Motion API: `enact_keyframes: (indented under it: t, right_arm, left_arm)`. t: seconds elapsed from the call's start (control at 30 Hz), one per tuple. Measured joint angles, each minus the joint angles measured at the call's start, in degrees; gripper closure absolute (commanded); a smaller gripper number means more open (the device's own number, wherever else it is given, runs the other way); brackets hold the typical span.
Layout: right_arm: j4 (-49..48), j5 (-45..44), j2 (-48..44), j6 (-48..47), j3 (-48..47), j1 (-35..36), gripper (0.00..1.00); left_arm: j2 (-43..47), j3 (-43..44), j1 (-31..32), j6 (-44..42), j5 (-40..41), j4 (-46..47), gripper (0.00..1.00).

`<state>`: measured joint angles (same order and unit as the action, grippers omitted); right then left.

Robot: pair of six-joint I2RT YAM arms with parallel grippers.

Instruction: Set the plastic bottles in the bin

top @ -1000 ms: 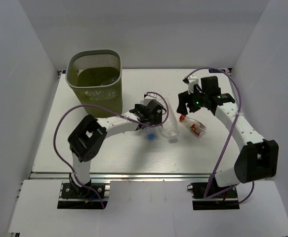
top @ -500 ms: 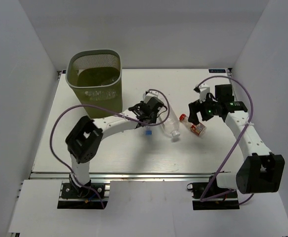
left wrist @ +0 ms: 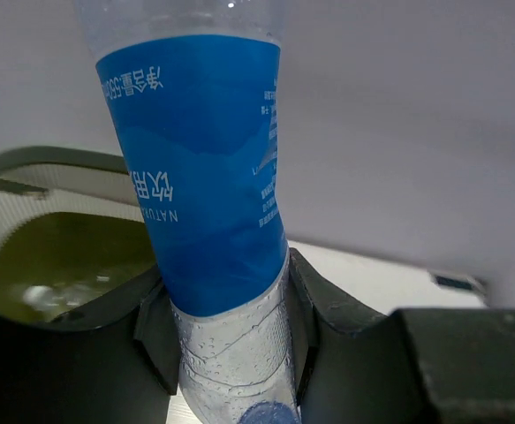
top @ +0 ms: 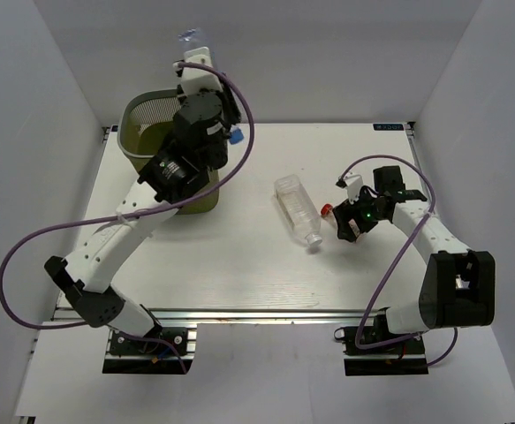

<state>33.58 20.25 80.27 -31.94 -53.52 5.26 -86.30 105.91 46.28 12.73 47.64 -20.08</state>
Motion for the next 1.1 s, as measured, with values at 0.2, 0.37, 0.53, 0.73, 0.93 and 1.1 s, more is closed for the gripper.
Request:
enact_keyframes:
  t: [0.2,0.37,0.53,0.73,0.93,1.1]
  right_arm:
    - [-3.69,-1.73,0.02,0.46,0.81,-0.04,0.10]
    - [-4.31,-2.99,-0.07,1.07,0.92,-0.42,0.10]
    - [-4.63,-3.58,0.46,0.37,0.92,-0.66,0.10]
    - [-6.03,-3.91,6.73,-1.68,0.92,-0.44,0.10]
    - [-8.87,-6.62,15.43,-3.21,-1.79,0.55,0.37]
    - [-7.82,-6.49,17.66,-3.43,-5.51,0.33,0.75]
  left_arm:
    - [-4.66,1.07,-9.55,-3.58,9.07,0.22,0.48]
    - [-13.97,8.07,-17.94,-3.10,10.49,-5.22,0.15]
    - [-19.76,15.91,-22.73,-1.46,9.33,-13.16,0.00]
    - [-13.16,8.48,-21.99,-2.64,1.09,-14.62,0.00]
    - [-4.13,1.46,-19.58,-7.63,-32.04,-14.99,0.00]
    - [-1.84,-8.68,-12.35,-6.88,-52.50,-14.10,0.00]
